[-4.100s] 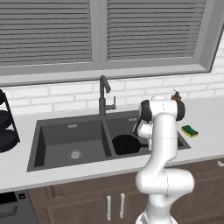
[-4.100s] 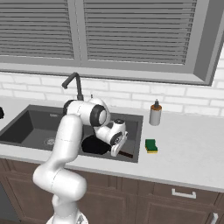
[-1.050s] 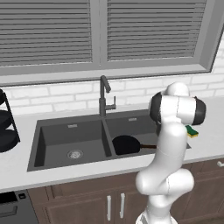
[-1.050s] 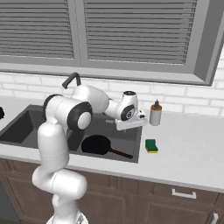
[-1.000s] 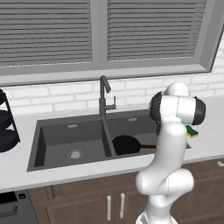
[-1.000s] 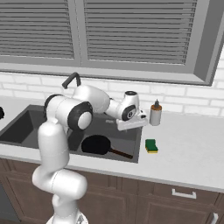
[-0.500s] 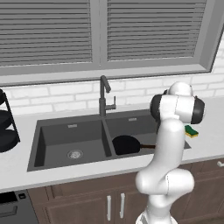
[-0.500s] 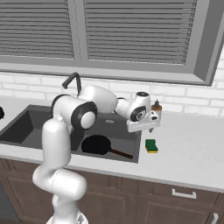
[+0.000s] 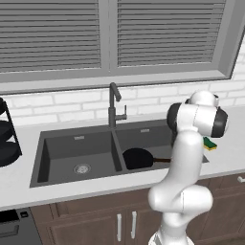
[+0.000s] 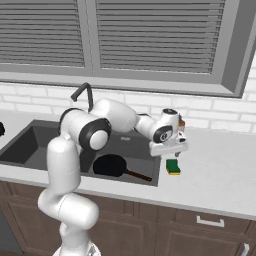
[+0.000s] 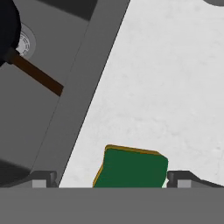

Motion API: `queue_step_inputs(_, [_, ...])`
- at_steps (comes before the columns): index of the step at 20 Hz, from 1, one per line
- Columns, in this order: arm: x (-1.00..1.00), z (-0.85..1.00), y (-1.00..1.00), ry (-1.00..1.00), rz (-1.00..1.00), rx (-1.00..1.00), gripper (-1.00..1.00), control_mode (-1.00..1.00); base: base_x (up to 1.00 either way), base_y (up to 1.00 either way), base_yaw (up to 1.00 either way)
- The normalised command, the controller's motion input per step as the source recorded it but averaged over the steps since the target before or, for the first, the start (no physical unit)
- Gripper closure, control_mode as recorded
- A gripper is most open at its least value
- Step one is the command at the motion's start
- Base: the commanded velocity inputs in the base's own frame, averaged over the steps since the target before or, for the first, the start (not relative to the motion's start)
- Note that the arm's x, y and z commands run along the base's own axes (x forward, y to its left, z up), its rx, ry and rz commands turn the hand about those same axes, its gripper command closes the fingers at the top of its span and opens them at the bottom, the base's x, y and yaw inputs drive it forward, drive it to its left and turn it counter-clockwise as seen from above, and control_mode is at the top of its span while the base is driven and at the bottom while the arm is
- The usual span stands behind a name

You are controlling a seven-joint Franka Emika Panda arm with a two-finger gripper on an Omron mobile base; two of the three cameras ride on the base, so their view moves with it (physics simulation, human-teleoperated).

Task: Pick the pan and sponge and place them into the sink. Then turn on the water.

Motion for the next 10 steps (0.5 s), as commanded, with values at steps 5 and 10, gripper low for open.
queue_step_inputs(5, [-0.31, 0.00, -0.12, 0.00, -0.01, 0.00, -1.00, -1.00, 0.00, 0.00, 0.00])
queue_step_inputs(10, [-0.19, -0.04, -0.02, 0.01, 0.00, 0.00, -1.00, -1.00, 0.00, 0.00, 0.00])
